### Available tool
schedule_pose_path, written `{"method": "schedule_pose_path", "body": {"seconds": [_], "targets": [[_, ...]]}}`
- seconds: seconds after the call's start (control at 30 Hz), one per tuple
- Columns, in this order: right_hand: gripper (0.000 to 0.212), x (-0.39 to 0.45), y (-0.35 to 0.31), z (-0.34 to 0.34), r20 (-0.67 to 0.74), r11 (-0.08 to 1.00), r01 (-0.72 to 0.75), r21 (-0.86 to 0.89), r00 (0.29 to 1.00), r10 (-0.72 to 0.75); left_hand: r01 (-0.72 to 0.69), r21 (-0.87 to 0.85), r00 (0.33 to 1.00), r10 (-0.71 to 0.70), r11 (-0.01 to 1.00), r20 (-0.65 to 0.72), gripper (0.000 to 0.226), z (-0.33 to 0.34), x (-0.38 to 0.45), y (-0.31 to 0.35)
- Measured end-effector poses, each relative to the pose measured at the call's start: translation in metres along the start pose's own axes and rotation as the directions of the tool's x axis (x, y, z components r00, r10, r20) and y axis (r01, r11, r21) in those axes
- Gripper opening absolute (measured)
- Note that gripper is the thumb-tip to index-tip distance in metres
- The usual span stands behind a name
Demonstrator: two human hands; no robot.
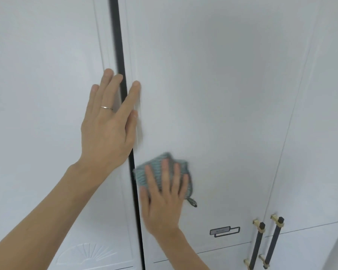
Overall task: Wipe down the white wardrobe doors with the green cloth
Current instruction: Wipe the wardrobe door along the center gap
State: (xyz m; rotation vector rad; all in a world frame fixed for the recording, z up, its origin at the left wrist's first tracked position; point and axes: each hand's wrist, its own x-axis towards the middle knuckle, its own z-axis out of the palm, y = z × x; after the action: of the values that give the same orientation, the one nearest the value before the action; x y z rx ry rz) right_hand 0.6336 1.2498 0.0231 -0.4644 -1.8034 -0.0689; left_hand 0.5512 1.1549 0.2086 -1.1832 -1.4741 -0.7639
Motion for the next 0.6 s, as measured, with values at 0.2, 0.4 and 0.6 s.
{"method": "schedule_pose_path", "body": {"seconds": [0.2, 0.4, 0.6], "targets": [[0.053, -0.013, 0.071, -0.016, 0.108, 0.912, 0.398, -0.102, 0.916, -0.387, 0.013, -0.002, 1.000, -0.013, 1.000, 0.000, 0.047, 0.005, -0.015, 0.005], [0.054, -0.024, 0.189, -0.047, 0.024, 0.992, -0.015, -0.125, 1.000, 0.018, 0.026, 0.004, 0.999, -0.026, 1.000, -0.023, 0.049, 0.012, -0.020, 0.008], [0.065, -0.001, 0.172, -0.039, -0.227, 0.669, -0.698, 0.258, 0.629, 0.744, 0.021, -0.002, 0.999, -0.021, 1.000, -0.029, 0.048, 0.012, -0.022, 0.009]]}}
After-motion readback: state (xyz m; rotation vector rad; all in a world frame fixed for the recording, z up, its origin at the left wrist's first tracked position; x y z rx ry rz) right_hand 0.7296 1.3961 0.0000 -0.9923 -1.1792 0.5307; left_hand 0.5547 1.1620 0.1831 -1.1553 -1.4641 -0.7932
